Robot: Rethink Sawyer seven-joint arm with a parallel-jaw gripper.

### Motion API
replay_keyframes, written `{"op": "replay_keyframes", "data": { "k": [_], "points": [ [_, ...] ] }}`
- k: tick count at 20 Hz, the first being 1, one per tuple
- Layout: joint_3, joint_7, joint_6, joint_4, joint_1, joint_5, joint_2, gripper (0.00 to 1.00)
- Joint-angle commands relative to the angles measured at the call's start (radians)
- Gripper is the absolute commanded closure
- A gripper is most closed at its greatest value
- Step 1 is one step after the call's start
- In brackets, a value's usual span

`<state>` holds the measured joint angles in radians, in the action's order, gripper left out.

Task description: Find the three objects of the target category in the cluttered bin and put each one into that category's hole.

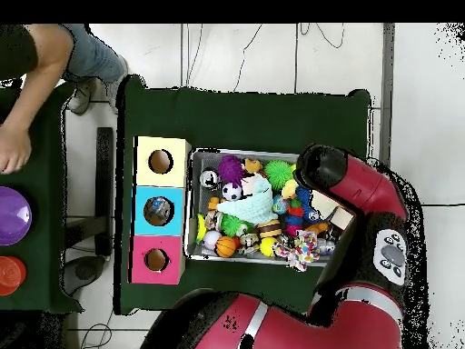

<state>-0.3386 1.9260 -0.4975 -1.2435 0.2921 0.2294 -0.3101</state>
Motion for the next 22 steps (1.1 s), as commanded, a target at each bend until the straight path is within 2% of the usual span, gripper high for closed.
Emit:
{"op": "replay_keyframes", "data": {
  "k": [1, 6, 9, 13, 17, 22],
  "points": [
    [0.072, 0.25, 0.029, -0.068, 0.003, 0.064, 0.036, 0.0],
    [0.137, 0.196, 0.154, -0.093, 0.055, 0.058, 0.06, 0.0],
    [0.162, 0.19, 0.195, -0.121, 0.073, 0.055, 0.061, 0.0],
    [0.143, 0.208, 0.197, -0.134, 0.068, 0.061, 0.08, 0.0],
    [0.184, 0.197, 0.229, -0.156, 0.09, 0.07, 0.081, 0.0],
    [0.147, 0.225, 0.175, -0.145, 0.059, 0.096, 0.083, 0.0]
  ]
}}
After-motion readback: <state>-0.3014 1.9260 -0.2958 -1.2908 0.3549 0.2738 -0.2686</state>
